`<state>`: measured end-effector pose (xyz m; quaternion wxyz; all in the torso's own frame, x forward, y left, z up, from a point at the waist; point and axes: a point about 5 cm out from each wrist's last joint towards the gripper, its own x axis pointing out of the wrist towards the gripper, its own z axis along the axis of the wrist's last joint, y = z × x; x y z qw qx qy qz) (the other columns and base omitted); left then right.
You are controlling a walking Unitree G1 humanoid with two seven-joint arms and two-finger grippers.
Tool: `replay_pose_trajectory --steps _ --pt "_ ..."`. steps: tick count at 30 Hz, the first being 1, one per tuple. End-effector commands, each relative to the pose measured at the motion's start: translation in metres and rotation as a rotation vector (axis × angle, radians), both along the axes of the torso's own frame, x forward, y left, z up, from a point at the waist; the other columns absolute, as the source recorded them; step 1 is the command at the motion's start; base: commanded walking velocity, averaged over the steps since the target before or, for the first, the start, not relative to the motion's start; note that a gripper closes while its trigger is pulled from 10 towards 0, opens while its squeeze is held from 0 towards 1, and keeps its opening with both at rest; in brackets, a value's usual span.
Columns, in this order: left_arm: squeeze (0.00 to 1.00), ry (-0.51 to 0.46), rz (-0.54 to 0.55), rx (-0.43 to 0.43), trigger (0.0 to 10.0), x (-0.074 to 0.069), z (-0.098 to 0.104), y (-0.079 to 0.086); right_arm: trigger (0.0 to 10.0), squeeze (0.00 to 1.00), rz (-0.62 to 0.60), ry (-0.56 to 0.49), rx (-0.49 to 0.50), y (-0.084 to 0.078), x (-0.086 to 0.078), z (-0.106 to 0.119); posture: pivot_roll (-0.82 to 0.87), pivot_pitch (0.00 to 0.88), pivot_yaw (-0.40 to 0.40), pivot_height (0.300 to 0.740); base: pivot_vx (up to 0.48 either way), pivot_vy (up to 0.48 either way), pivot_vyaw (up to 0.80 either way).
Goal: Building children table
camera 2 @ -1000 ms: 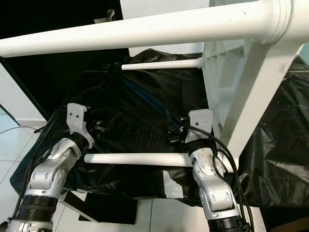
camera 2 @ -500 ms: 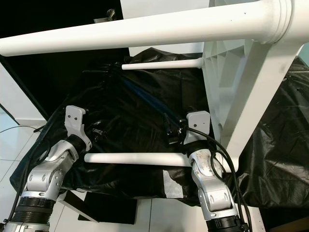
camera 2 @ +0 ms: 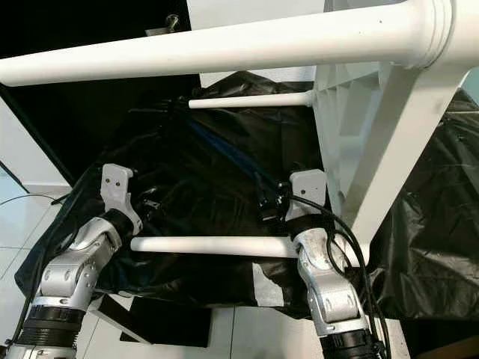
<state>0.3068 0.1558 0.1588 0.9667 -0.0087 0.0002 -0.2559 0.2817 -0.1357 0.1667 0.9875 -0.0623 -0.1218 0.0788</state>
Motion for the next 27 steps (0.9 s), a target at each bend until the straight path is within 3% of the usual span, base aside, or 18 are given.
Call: replay_pose_trajectory --steps 1,27 --pt "0.00 0.014 0.027 -0.002 10.0 -0.0014 -0.0027 0.0035 10.0 0.00 -0.011 -0.003 -0.001 -0.0028 0.0010 -0.0007 -0.03 0.000 0.029 0.740 0.000 0.000 0.00" --pt "0.00 -0.001 0.021 0.029 10.0 -0.0029 -0.0011 0.0070 10.0 0.00 -0.052 -0.009 -0.016 -0.0055 0.0027 -0.0003 -0.03 0.000 0.035 0.740 0.000 0.000 0.00"
